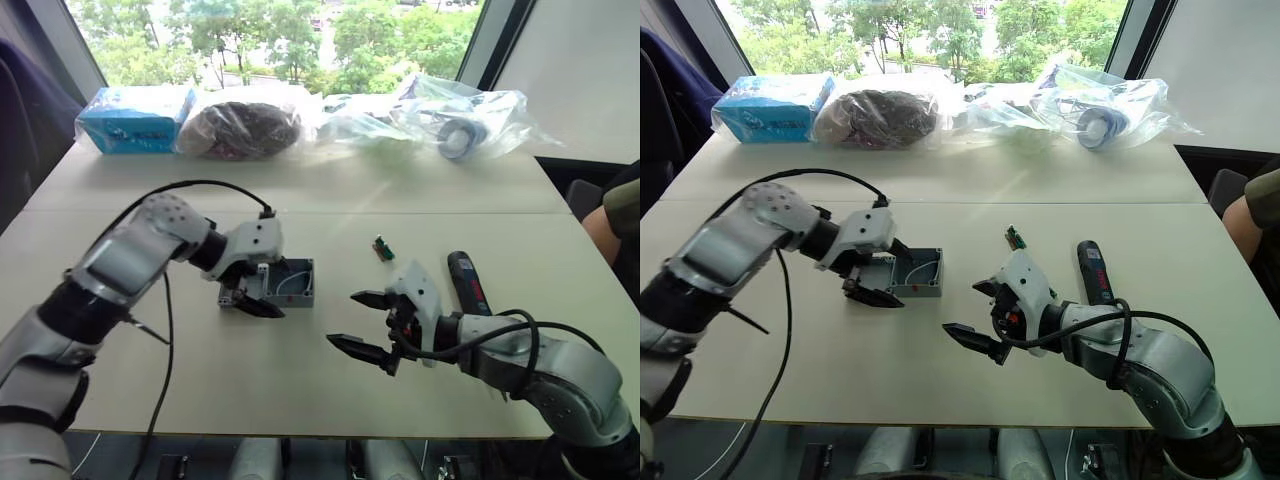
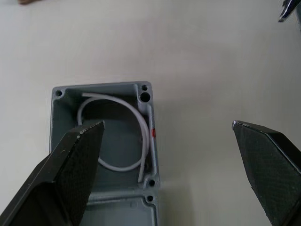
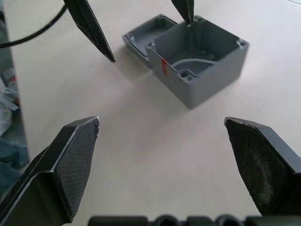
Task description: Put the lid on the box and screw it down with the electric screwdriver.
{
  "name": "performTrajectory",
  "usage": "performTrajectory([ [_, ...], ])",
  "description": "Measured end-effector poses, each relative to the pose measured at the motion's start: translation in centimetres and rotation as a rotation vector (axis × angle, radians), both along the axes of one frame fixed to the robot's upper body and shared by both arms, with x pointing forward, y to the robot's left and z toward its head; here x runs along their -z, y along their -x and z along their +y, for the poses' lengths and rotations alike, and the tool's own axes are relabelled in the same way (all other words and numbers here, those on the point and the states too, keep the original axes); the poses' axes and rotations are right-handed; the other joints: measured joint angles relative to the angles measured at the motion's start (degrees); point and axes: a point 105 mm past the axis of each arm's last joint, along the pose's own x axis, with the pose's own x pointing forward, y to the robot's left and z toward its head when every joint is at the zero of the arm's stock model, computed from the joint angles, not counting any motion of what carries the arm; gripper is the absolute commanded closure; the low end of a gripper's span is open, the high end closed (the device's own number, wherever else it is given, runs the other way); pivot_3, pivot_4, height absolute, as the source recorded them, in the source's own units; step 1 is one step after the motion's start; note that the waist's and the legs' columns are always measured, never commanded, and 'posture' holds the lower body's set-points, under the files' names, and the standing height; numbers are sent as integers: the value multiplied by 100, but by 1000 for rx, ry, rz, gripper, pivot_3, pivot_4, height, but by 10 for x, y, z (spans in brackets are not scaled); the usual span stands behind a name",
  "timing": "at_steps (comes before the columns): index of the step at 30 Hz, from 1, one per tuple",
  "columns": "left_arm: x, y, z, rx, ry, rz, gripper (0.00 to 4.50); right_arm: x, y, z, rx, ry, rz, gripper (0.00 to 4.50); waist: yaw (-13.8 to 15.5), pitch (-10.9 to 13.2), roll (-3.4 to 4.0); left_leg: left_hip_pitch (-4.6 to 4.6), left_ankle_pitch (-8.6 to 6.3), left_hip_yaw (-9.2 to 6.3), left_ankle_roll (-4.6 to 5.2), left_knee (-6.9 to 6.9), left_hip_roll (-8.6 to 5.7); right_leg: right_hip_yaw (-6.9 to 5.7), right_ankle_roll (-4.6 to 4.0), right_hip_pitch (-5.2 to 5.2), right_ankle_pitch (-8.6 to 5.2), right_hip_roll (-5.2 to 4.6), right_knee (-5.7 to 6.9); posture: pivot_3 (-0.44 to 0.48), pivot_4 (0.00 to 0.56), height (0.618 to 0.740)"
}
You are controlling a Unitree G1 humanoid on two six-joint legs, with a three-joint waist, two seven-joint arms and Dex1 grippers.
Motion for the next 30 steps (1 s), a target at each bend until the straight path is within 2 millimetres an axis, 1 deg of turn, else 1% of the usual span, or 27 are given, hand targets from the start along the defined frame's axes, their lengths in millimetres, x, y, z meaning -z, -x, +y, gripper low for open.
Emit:
performTrajectory([
  [2,9,-9,0,4,-36,-2,34,4,-2,-4,36,13,-8,0,-10,0,0,1,0,0,0,1,15,1,0,-2,0,13,1,0,150,740],
  [5,17,-14,3,-3,-61,9,34,6,-4,-4,60,5,-16,0,-56,0,0,1,0,-3,0,1,32,2,0,-3,0,21,3,0,150,740],
  [7,20,-16,0,4,-59,22,569,9,-4,-5,88,-2,-16,0,-64,0,0,1,0,-3,0,3,32,2,0,-4,0,22,6,0,150,740],
  [8,21,-16,-1,7,-58,27,688,9,-5,-5,95,-1,-18,0,-73,0,0,1,0,-2,0,4,33,3,0,-3,0,22,6,0,150,740],
  [9,21,-16,-2,14,-56,35,1182,10,-5,-6,106,1,-22,0,-78,0,0,1,0,-1,0,4,34,5,0,-3,0,22,6,0,150,740],
  [10,22,-15,-3,18,-55,39,1498,10,-6,-7,111,2,-26,0,-78,0,0,1,0,-1,0,6,34,5,0,-3,0,22,6,0,150,740],
  [11,22,-15,-4,26,-55,41,1940,10,-6,-7,119,3,-29,0,-78,0,0,1,0,-1,0,5,35,5,0,-3,0,22,7,0,150,740],
  [15,22,-13,-5,61,-70,26,3468,13,-7,-10,143,3,-28,0,-72,0,0,1,0,-1,0,5,35,5,0,-3,0,22,7,0,150,740],
  [16,22,-13,-4,71,-75,25,3784,14,-7,-11,153,6,-29,0,-71,0,0,1,0,-1,0,7,35,5,0,-2,0,22,7,0,150,740],
  [17,22,-12,-4,79,-78,24,4214,14,-7,-12,156,6,-28,0,-71,0,0,1,0,-1,0,7,35,5,0,-2,0,21,8,0,150,740],
  [18,23,-12,-4,84,-83,22,4382,14,-7,-13,160,6,-29,0,-70,0,0,2,0,-2,0,9,35,5,0,-2,0,21,10,0,150,740],
  [20,20,-14,-3,81,-81,9,4382,14,-8,-13,163,7,-31,0,-68,-1,0,4,0,-2,0,11,35,5,0,1,0,21,12,0,150,740],
  [25,25,-14,-2,81,-93,13,4382,15,-8,-15,176,18,-35,0,-69,-1,1,5,0,-2,0,11,35,5,0,1,0,21,12,0,150,740],
  [28,22,-13,-7,156,-71,-34,4382,16,-8,-17,179,19,-36,0,-64,-1,1,4,0,-2,0,13,35,5,0,1,0,20,13,0,150,740],
  [30,18,-14,-14,209,-39,-61,4382,15,-9,-18,179,21,-41,0,-40,-1,1,1,0,-2,0,18,33,5,0,1,0,19,13,0,150,740],
])
